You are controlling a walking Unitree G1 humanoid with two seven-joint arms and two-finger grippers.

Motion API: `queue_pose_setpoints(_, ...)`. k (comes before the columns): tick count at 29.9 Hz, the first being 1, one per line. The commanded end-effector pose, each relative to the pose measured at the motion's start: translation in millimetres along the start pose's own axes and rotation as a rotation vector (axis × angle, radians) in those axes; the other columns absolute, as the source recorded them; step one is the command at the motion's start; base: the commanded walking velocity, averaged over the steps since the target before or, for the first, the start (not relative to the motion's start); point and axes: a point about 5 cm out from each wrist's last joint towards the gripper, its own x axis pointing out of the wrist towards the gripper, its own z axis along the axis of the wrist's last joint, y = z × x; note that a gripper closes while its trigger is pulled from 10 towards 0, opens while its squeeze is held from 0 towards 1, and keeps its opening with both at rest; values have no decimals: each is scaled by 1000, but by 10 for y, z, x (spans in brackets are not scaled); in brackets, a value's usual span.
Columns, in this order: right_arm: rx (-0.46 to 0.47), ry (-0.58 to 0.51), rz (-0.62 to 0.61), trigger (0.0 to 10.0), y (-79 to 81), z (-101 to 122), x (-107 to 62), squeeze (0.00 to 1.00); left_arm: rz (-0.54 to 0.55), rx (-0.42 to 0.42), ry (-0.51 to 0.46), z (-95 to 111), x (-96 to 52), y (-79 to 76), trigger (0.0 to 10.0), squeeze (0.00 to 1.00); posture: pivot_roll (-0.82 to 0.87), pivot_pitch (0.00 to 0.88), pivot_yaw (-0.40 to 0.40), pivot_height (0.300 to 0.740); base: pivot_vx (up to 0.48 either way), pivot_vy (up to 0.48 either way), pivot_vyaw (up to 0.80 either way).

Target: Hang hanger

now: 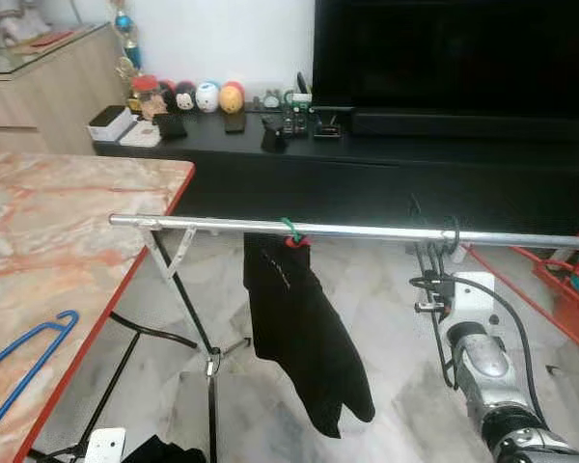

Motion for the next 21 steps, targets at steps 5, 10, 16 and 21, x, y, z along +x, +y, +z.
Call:
queue_pose_setpoints(5,-18,24,-2,10000,-20,35,39,0,13,7,16,-32,-7,44,10000,0,-22,0,56,740,0,0,0)
queue_pose_setpoints(10,-28,42,-3,10000,-23,65,69,0,12,8,17,-35,-8,39,10000,0,-20,0,55,740,0,0,0)
queue_pose_setpoints(16,-24,84,-12,10000,-4,34,78,0,8,9,17,-36,-7,33,10000,0,-20,0,54,740,0,0,0)
queue_pose_setpoints(21,8,98,-13,10000,35,-37,47,0,7,7,16,-38,-8,32,10000,0,-15,0,55,740,0,0,0)
